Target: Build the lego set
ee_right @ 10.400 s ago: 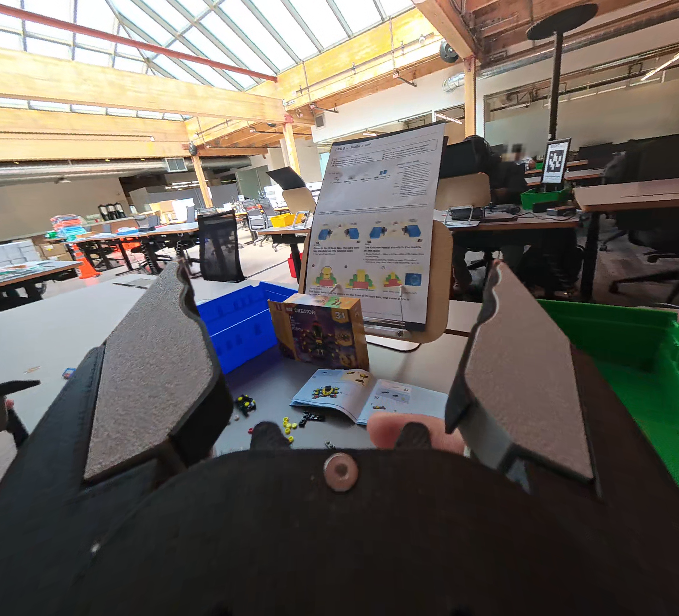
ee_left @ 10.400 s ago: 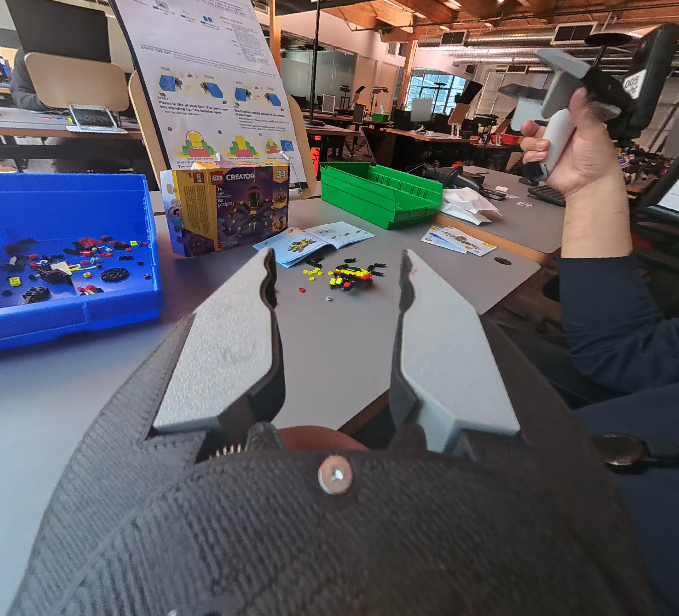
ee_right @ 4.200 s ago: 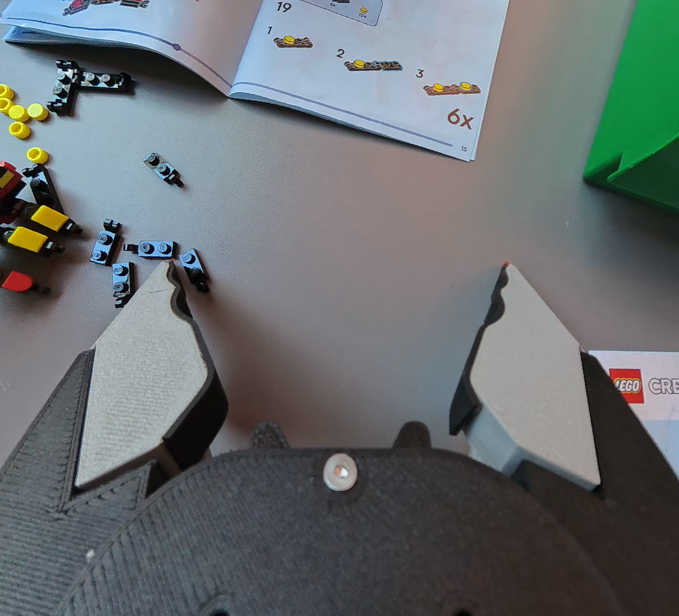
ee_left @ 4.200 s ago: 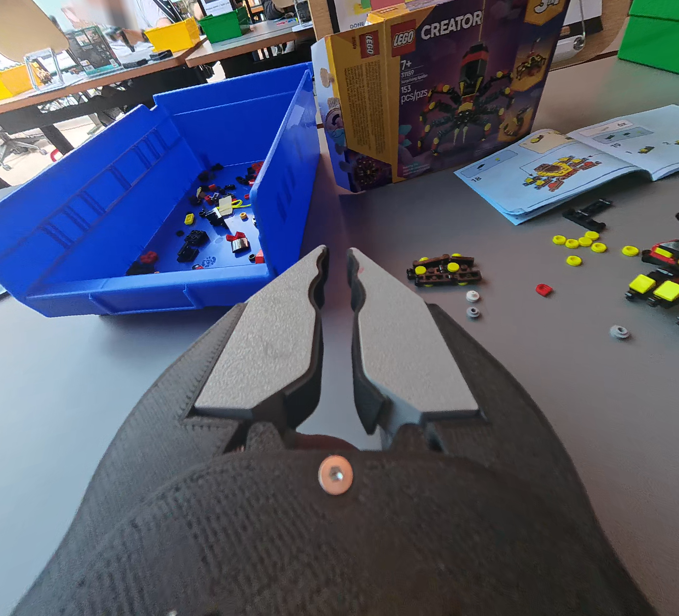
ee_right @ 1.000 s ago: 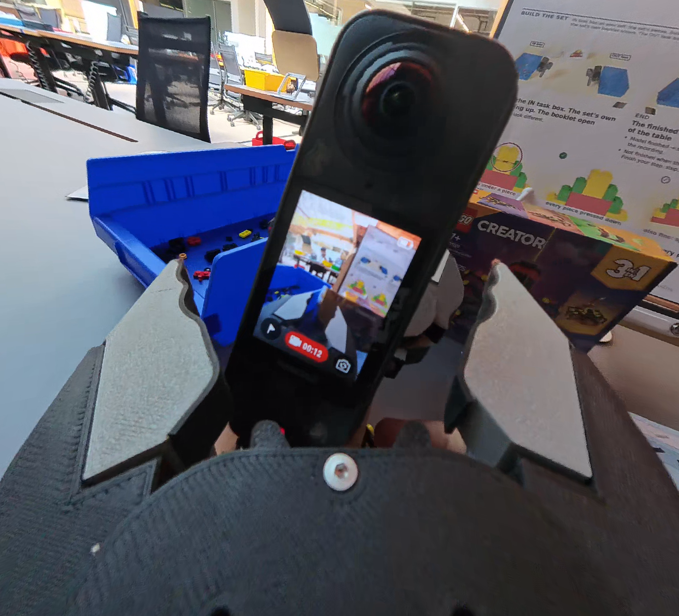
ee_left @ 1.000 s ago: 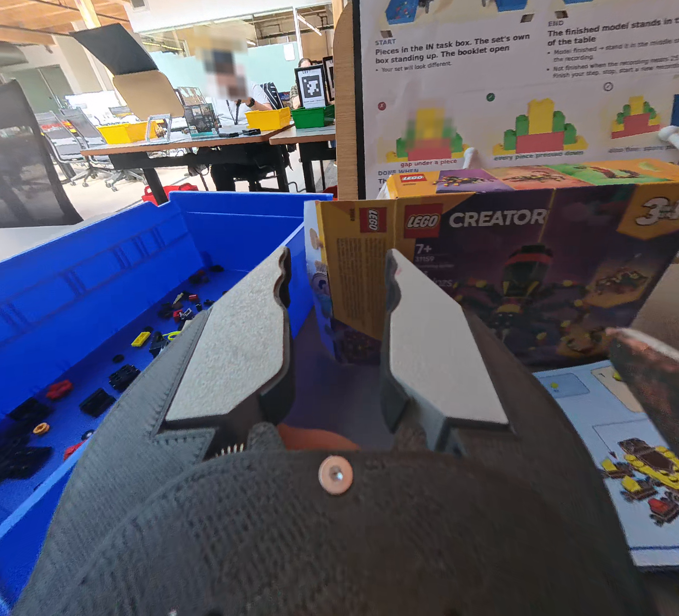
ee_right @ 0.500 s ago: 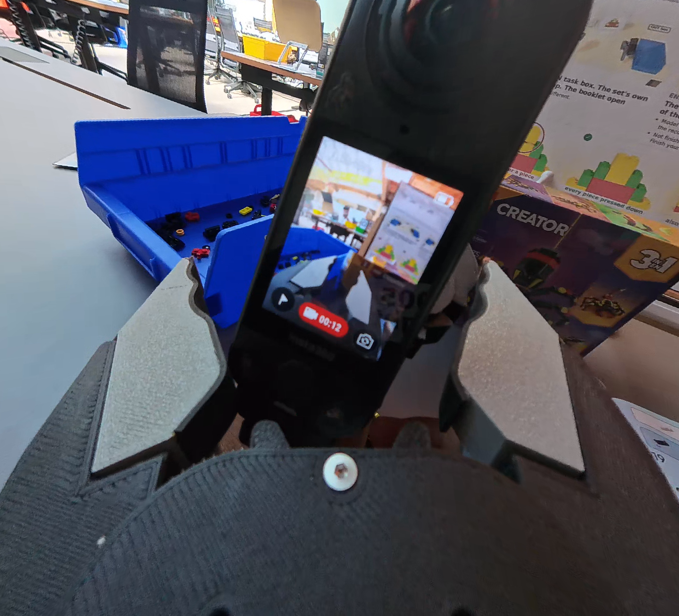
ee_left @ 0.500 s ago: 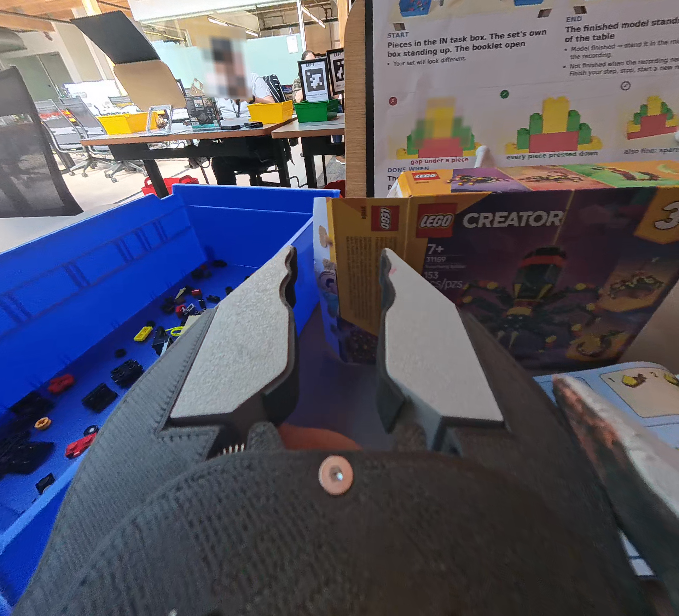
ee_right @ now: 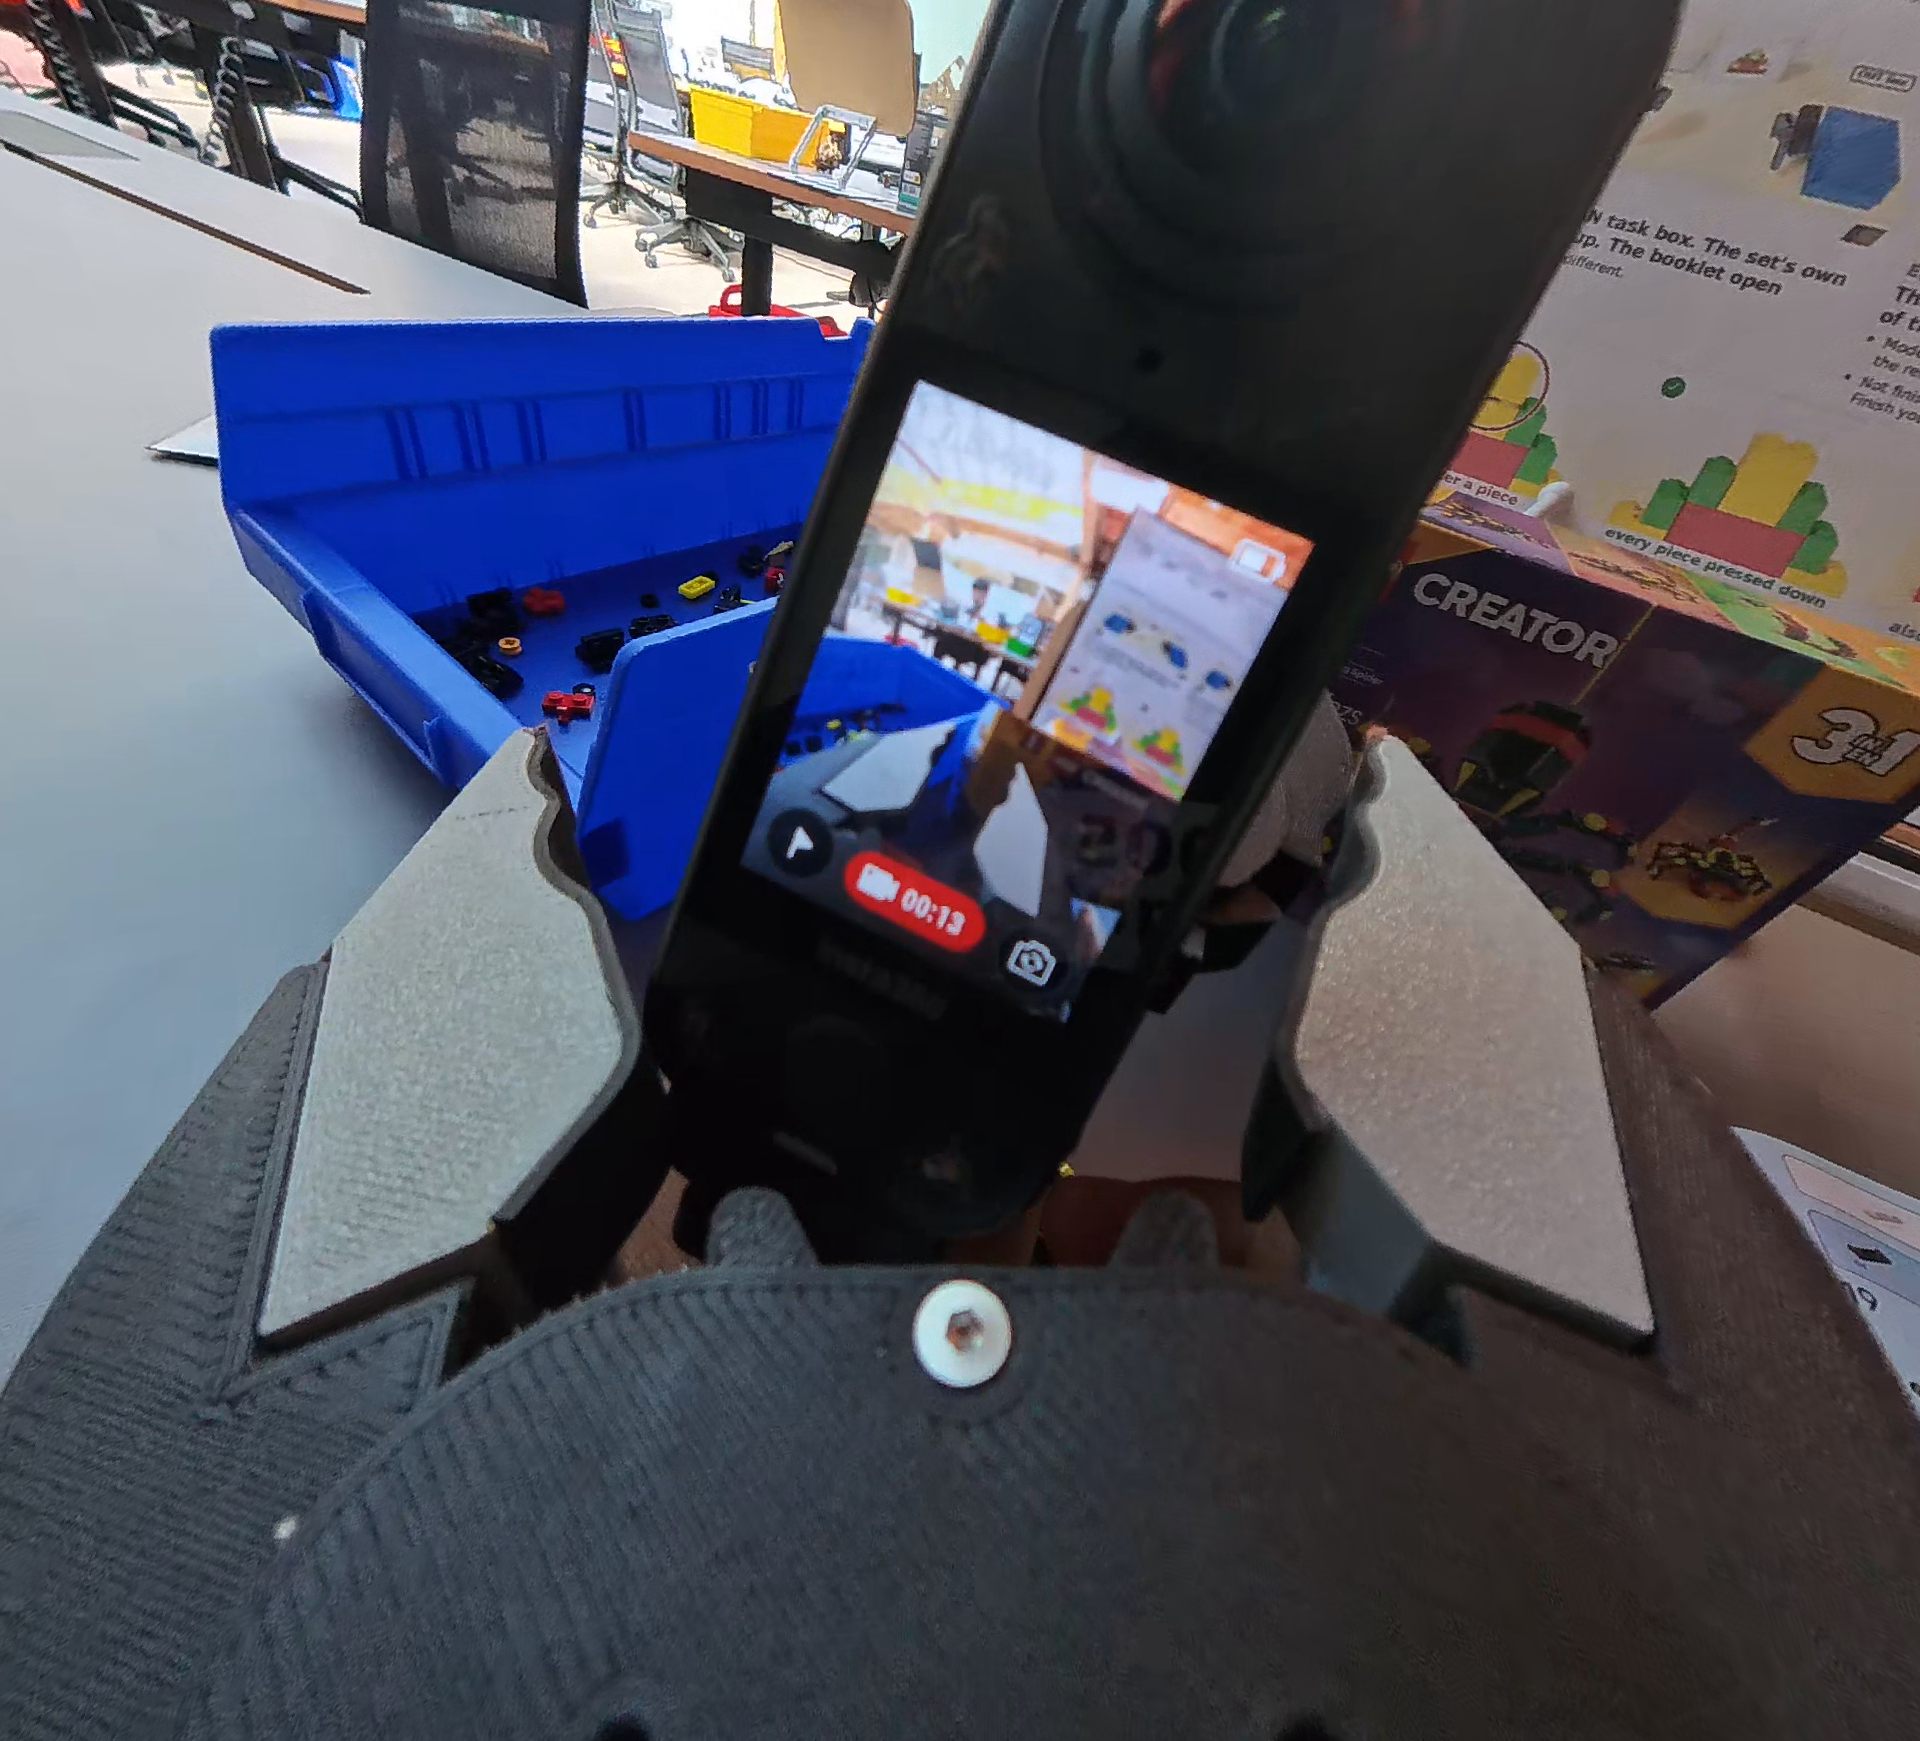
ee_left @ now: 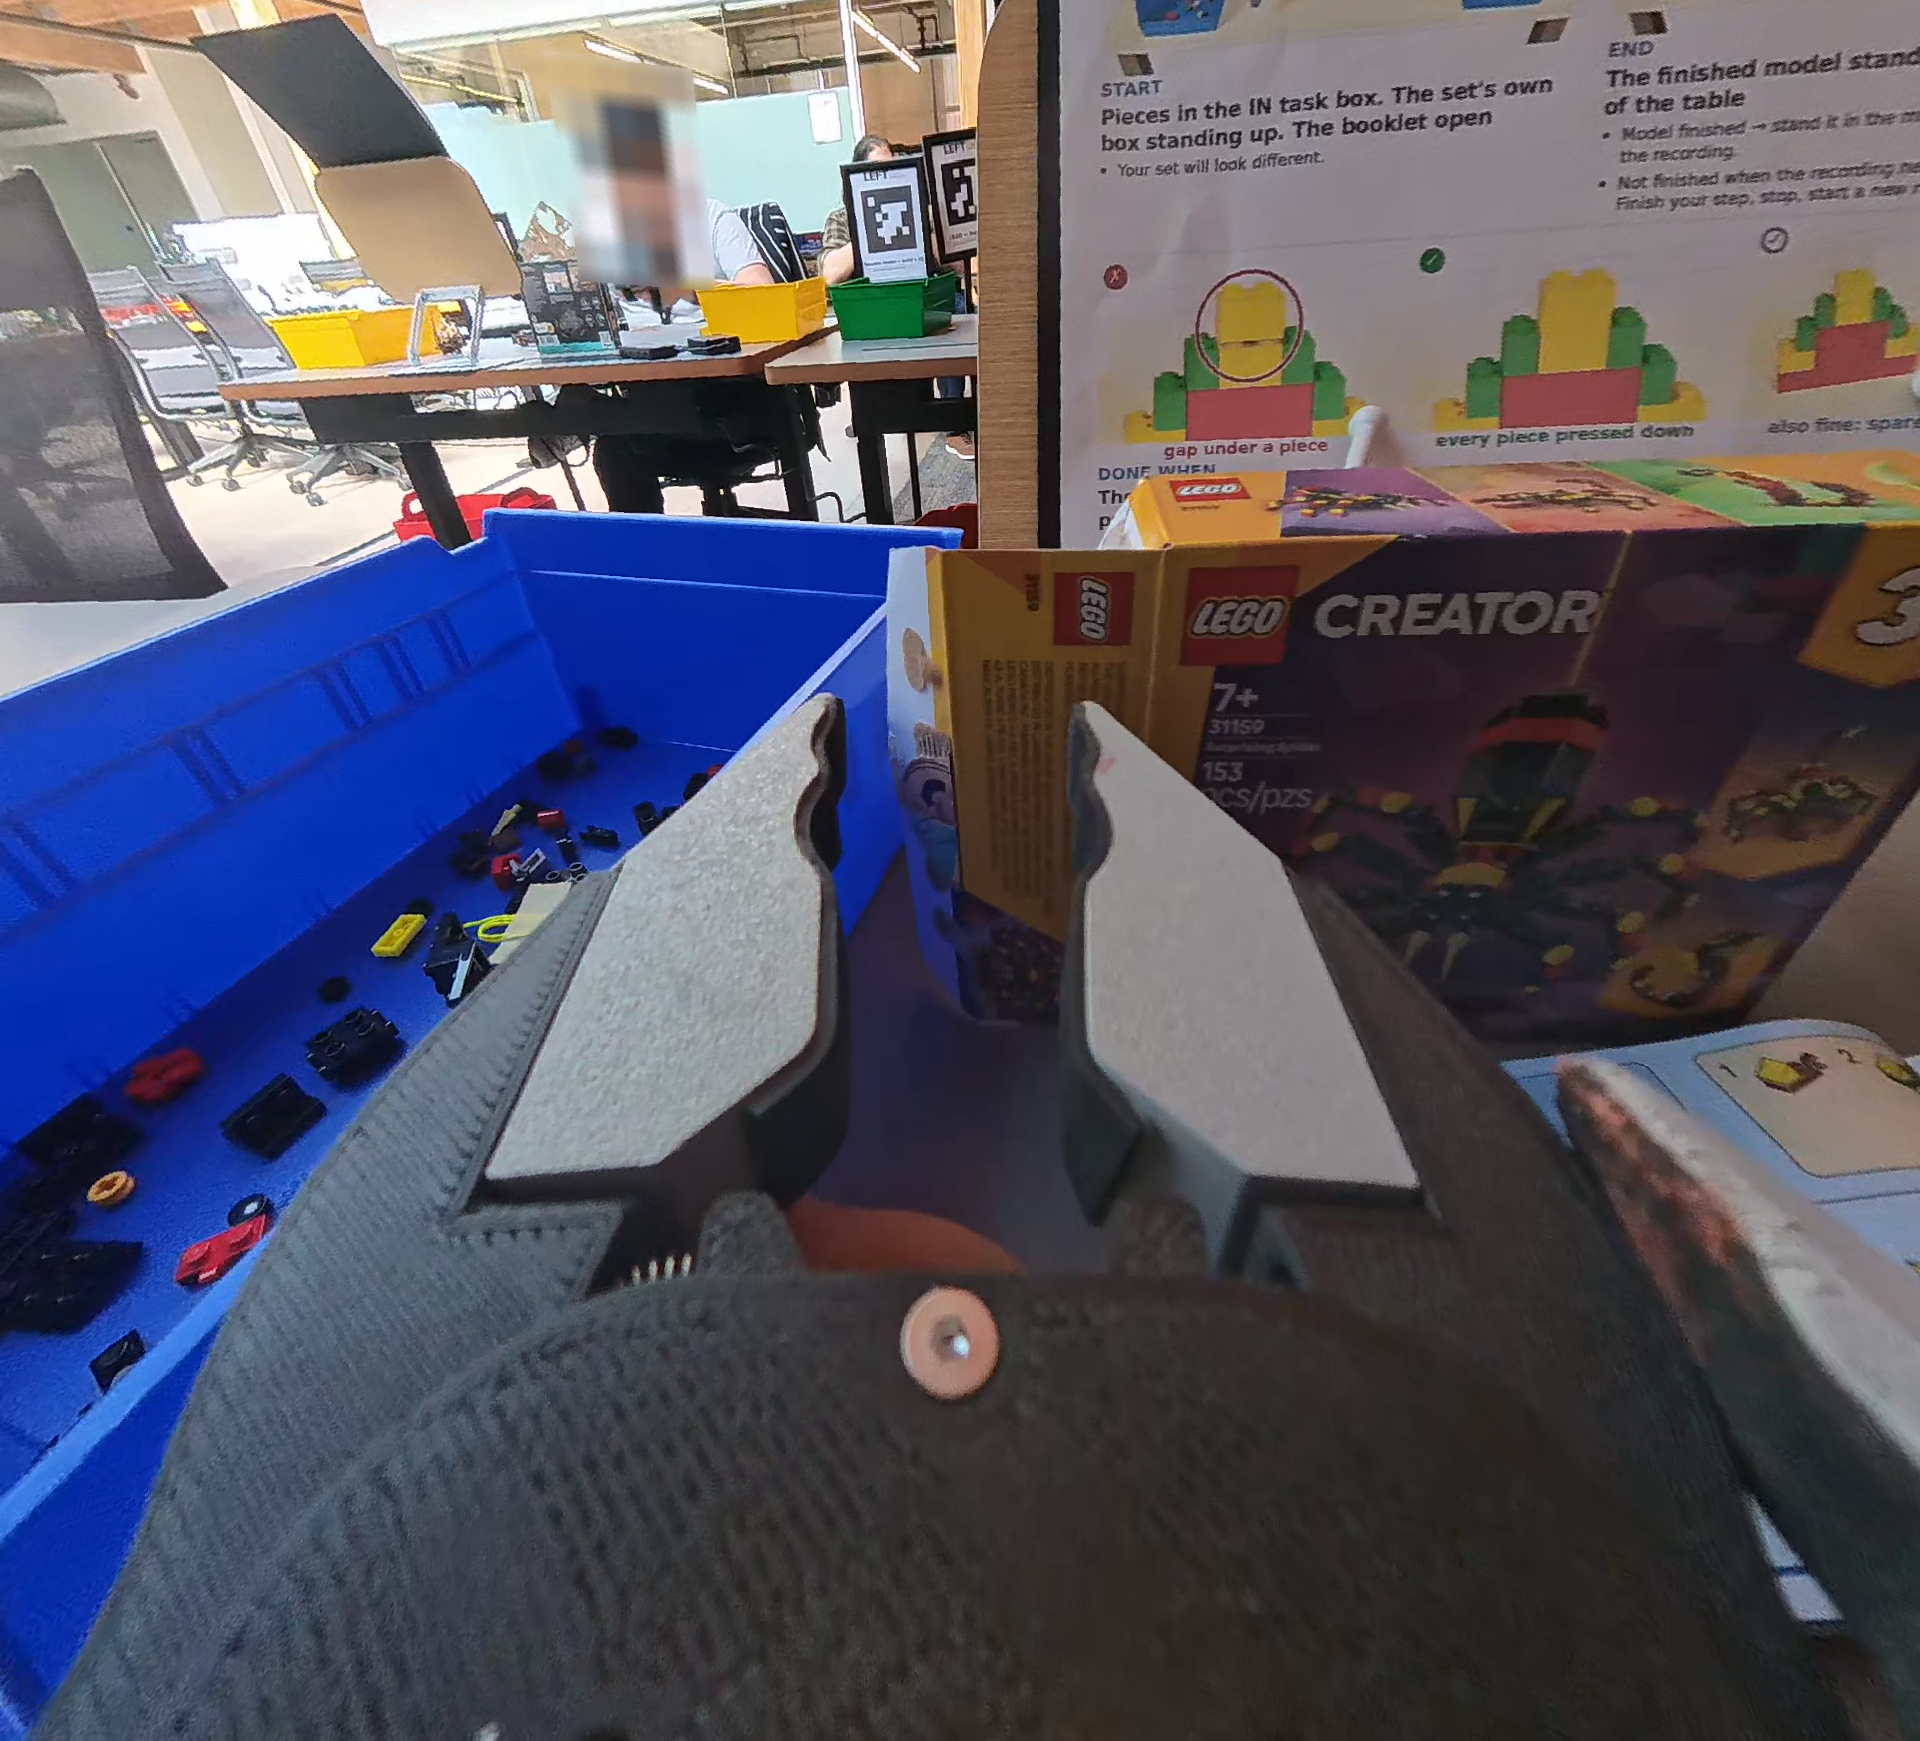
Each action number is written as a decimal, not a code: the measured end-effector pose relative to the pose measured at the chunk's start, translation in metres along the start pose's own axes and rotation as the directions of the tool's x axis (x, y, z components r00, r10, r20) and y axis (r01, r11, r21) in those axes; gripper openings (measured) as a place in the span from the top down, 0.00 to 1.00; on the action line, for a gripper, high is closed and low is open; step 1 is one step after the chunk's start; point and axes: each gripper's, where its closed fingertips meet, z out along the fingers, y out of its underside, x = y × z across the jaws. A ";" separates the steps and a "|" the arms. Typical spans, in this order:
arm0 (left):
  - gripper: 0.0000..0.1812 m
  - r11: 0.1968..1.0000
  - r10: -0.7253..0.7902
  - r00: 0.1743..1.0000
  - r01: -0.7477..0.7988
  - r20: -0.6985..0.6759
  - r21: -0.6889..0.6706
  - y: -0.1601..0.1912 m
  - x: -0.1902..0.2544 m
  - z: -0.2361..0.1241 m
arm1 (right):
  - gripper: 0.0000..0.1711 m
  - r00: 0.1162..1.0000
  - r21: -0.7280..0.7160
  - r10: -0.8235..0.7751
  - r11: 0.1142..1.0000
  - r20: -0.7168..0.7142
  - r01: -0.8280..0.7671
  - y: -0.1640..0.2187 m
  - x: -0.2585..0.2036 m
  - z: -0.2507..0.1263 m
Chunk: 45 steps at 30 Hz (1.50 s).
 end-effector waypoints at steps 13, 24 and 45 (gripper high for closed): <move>0.78 1.000 -0.016 1.000 0.016 -0.013 -0.017 0.004 0.001 0.001 | 0.17 1.000 -0.003 0.009 1.000 0.011 -0.009 0.000 0.000 0.001; 0.71 0.943 -0.320 0.932 0.294 -0.172 -0.157 0.010 0.015 0.001 | 0.37 0.999 0.428 0.000 0.904 -0.038 0.016 -0.089 0.043 -0.061; 0.27 0.994 -0.103 0.496 0.082 -0.862 -0.072 -0.036 0.202 -0.158 | 0.89 0.328 -0.041 -0.103 0.981 -0.939 0.192 0.008 0.359 -0.110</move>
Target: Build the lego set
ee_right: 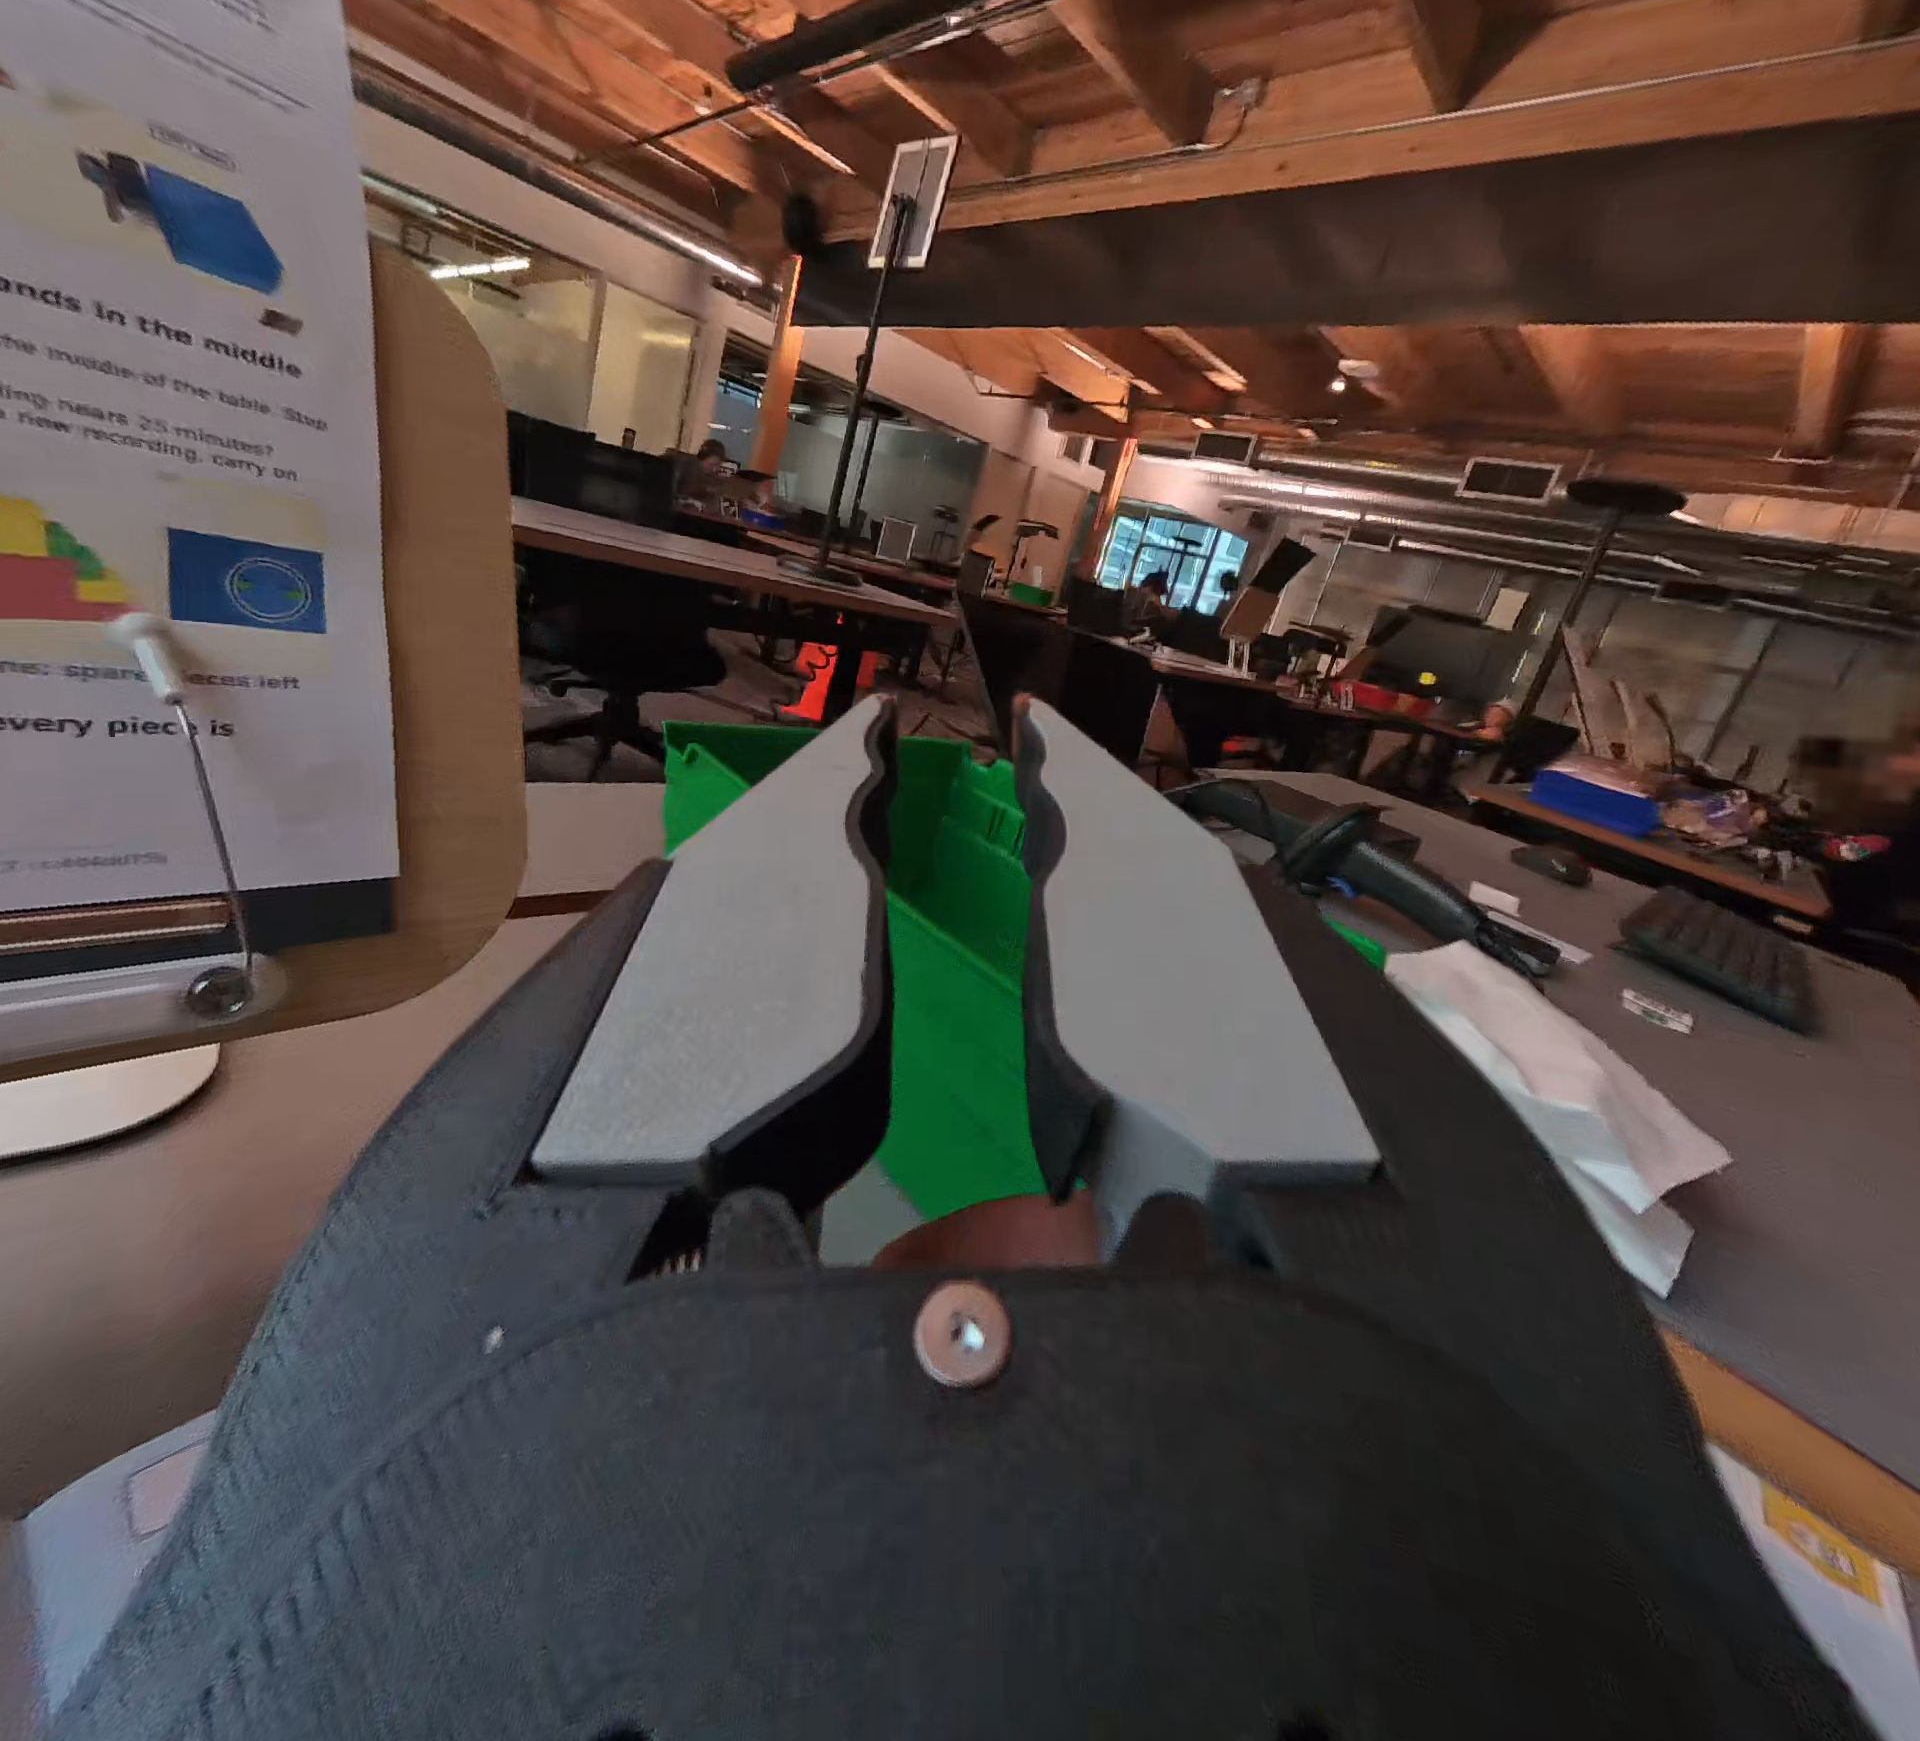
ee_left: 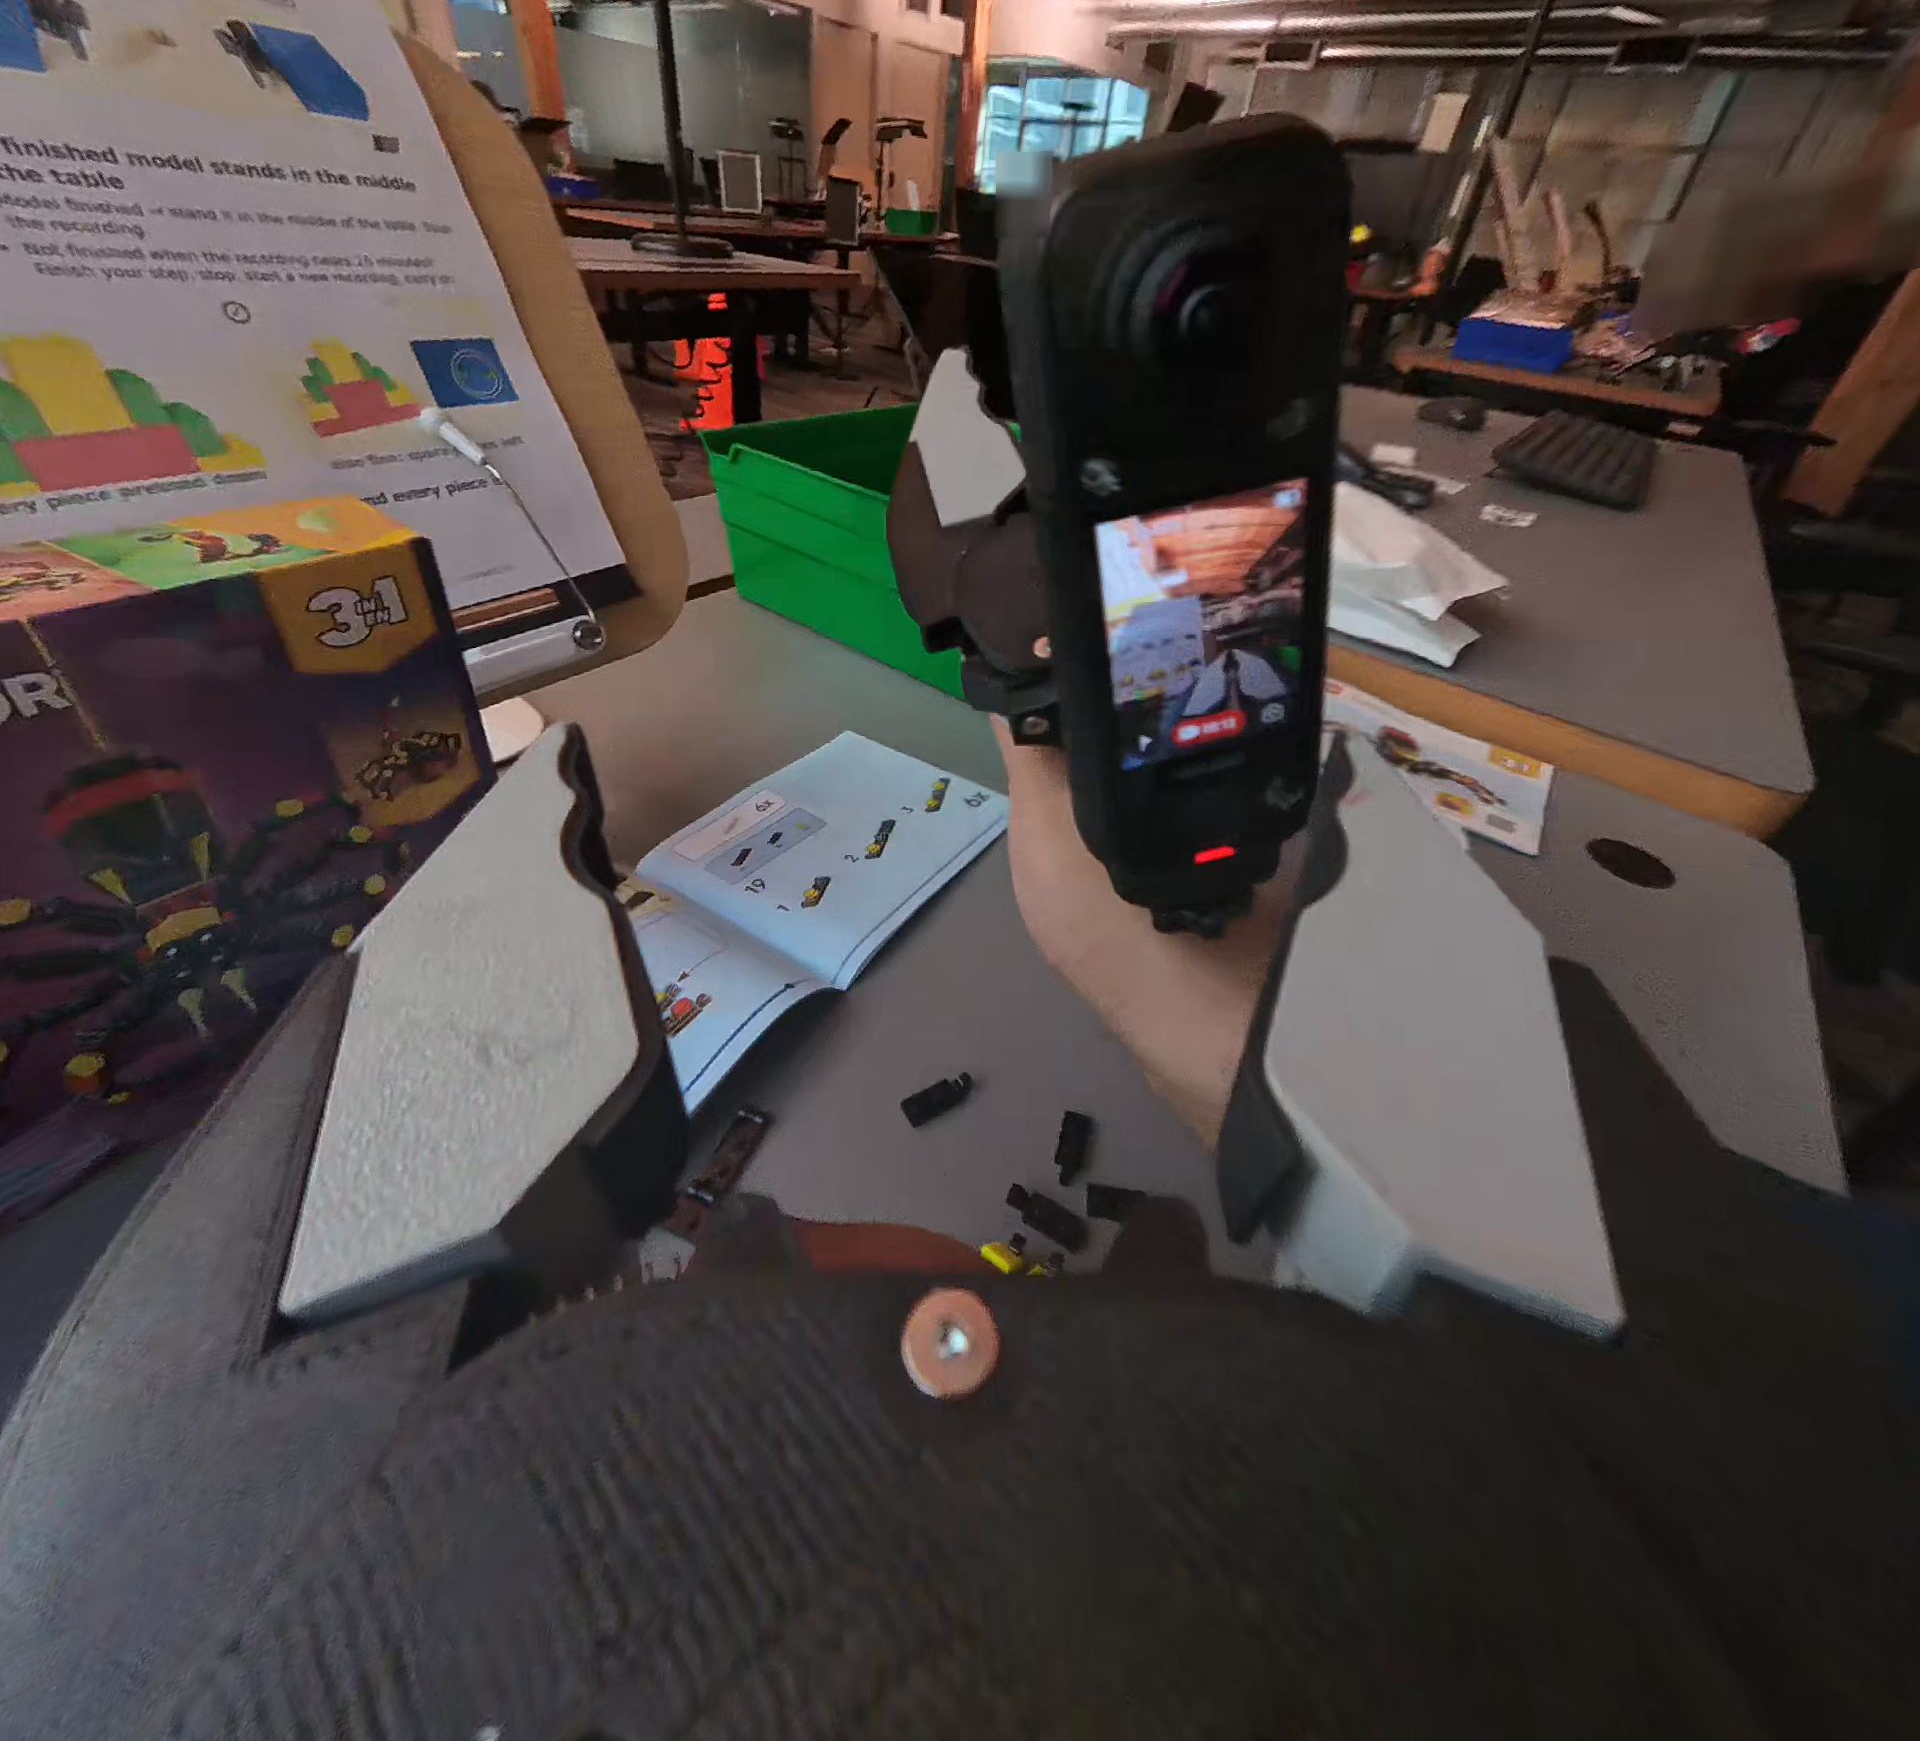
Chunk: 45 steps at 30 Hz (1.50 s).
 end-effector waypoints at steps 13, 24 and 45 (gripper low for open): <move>0.34 0.985 -0.024 0.996 0.038 0.085 -0.169 0.034 0.022 0.042 | 0.94 0.998 -0.080 0.058 0.995 0.017 -0.057 0.008 -0.022 -0.011; 0.40 0.985 0.098 0.981 -0.072 0.169 -0.158 0.037 0.018 0.044 | 0.93 0.988 -0.060 0.137 0.989 0.066 -0.133 -0.002 -0.027 -0.019; 0.41 0.982 0.167 0.971 -0.149 0.169 -0.114 0.029 0.026 0.037 | 0.92 0.975 -0.100 0.189 0.979 0.114 -0.178 0.003 -0.033 -0.020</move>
